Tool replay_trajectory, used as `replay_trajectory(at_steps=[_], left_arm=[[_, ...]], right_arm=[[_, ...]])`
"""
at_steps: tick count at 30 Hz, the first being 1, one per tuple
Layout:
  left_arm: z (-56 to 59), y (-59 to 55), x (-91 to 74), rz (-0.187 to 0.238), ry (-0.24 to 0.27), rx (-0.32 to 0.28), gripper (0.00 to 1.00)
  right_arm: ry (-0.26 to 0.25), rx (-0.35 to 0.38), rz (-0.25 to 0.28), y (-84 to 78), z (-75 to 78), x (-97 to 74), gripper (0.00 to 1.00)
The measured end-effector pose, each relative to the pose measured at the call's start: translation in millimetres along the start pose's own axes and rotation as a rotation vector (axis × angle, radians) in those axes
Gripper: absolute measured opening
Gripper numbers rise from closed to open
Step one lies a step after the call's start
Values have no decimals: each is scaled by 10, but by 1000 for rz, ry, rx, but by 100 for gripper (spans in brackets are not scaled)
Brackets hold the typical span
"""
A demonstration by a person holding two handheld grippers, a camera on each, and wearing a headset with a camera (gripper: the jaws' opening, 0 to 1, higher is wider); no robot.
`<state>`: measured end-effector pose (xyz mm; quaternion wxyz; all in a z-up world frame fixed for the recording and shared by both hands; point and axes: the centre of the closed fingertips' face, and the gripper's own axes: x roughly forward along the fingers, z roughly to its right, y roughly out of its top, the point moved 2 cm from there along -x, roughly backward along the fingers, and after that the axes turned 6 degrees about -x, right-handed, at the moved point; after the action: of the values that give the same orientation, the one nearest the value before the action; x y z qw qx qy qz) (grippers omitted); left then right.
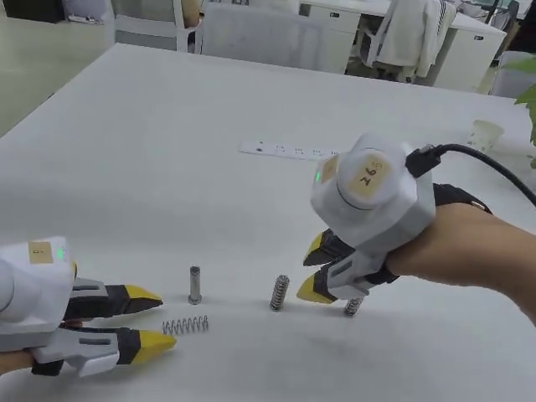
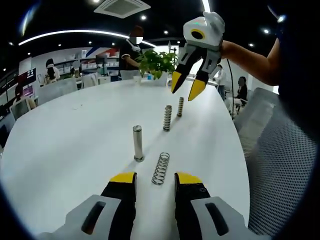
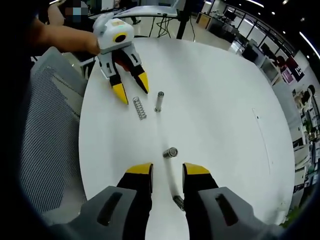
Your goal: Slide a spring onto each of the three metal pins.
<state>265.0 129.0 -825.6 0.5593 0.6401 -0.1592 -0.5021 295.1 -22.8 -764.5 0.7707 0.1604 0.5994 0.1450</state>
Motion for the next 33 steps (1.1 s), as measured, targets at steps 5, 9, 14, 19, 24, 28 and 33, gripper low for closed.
replay_trajectory(at_steps=[5,9,14,19,24,28,33], left_arm=[[-7,-16,23,-5,-3,11,17],[14,-35,48,-12,-12,25,13],[21,-63,74,-22,-16,38,10],[50,-81,89,-40,-24,59,4],[44,-73,95,-41,-22,67,3],[42,-73,94,-43,-19,69,3],[62,-56,82,-34,-26,60,2]], right_arm=[[-4,7,1,-25,-16,-6,21],[-8,11,4,-39,-19,-21,21],[-13,12,7,-38,-19,-39,21],[-16,19,15,-37,-20,-39,20],[-16,19,17,-29,-29,-39,20],[-19,13,25,6,-35,-67,20],[-19,8,28,18,-40,-82,20]])
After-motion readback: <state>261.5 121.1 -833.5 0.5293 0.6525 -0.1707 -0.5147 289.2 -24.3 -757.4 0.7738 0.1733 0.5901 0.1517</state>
